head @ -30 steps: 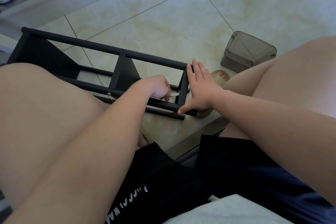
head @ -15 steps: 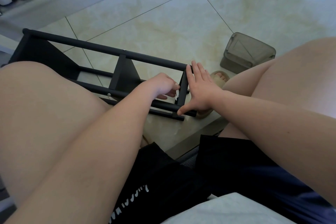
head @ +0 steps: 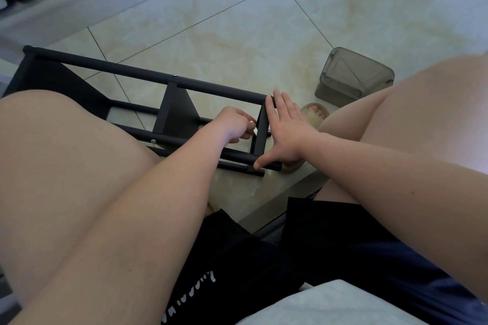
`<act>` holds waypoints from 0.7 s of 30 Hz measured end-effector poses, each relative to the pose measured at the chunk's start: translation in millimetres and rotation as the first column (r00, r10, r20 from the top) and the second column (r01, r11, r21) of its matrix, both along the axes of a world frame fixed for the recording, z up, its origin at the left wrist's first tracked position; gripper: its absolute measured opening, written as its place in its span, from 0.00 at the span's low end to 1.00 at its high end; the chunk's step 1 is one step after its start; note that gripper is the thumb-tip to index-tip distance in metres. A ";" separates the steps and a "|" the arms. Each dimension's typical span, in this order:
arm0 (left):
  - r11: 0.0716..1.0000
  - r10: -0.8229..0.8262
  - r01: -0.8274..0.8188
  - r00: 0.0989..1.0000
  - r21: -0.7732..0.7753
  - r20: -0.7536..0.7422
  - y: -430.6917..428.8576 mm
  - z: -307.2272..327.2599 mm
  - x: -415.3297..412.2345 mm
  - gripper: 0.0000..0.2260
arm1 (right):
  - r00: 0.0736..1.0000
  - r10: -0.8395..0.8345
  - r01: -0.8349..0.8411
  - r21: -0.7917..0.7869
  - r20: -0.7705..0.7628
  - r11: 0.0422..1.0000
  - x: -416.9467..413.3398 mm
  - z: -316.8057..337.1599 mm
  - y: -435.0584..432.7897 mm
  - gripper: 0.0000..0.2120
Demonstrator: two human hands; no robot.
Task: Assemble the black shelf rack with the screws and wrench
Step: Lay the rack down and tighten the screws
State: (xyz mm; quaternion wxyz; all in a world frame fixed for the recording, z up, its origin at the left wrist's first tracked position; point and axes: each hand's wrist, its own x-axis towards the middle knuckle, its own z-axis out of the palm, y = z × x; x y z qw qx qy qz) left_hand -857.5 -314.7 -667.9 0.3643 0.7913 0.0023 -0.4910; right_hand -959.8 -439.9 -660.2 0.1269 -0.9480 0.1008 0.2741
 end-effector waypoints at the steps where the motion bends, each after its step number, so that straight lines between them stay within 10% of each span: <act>1: 1.000 -0.006 0.006 1.000 -0.002 -0.004 0.0 0.0 -0.3 0.04 | 1.000 0.001 -0.001 0.000 0.001 1.000 0.0 0.0 -0.3 0.79; 21: 0.994 -0.098 0.100 0.994 0.051 -0.053 4.8 6.8 4.8 0.07 | 1.000 0.005 -0.005 -0.010 -0.002 1.000 0.5 1.3 0.6 0.79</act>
